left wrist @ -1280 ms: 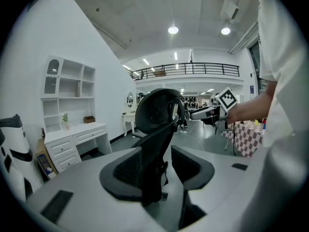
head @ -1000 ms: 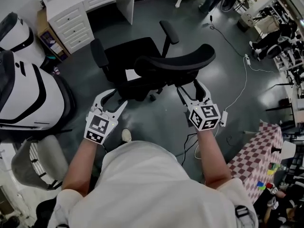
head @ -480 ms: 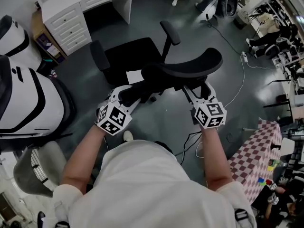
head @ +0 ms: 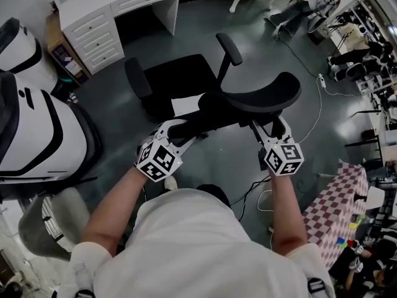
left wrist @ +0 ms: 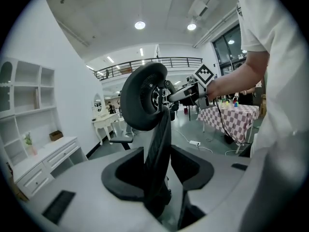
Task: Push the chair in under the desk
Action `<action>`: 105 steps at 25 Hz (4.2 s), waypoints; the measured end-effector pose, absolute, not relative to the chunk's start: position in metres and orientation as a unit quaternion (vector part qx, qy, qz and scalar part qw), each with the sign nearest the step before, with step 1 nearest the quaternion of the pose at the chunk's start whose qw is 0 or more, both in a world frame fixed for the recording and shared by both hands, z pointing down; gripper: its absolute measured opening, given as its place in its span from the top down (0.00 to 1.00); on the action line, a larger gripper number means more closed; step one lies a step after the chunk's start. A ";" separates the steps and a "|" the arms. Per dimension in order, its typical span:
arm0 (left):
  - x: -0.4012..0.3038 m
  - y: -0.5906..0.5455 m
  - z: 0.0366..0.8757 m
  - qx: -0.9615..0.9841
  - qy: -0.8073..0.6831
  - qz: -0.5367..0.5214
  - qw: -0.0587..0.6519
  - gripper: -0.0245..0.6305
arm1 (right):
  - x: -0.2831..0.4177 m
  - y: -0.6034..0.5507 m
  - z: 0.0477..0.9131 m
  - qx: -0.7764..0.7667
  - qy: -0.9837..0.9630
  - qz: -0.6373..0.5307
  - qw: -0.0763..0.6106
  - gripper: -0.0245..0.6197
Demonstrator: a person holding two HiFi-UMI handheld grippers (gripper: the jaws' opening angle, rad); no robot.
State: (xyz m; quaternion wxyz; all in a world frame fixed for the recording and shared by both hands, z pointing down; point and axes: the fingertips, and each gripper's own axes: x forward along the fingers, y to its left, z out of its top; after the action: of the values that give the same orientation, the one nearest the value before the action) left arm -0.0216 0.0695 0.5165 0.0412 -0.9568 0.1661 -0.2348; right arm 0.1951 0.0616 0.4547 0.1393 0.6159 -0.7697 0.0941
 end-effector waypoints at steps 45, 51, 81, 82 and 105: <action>-0.019 -0.094 0.526 -0.953 0.171 -0.248 -0.033 0.68 | 0.194 -0.111 0.456 0.589 -0.790 0.101 0.135 0.48; -0.011 -0.112 0.528 -0.952 0.179 -0.246 -0.041 0.67 | 0.202 -0.133 0.457 0.583 -0.795 0.097 0.133 0.48; 0.009 -0.197 0.524 -0.946 0.220 -0.233 -0.057 0.67 | 0.219 -0.232 0.451 0.533 -0.833 0.077 0.128 0.48; 0.008 -0.200 0.525 -0.946 0.219 -0.233 -0.056 0.67 | 0.219 -0.235 0.452 0.533 -0.833 0.078 0.128 0.48; 0.000 -0.257 0.524 -0.949 0.208 -0.234 -0.044 0.69 | 0.209 -0.291 0.453 0.514 -0.844 0.088 0.124 0.48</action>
State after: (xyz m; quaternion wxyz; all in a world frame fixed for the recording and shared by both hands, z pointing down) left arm 0.0000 -0.2574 0.5240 -0.0436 -0.9487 0.2079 -0.2340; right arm 0.2088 -0.2915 0.4530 0.1241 0.5143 -0.8440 0.0879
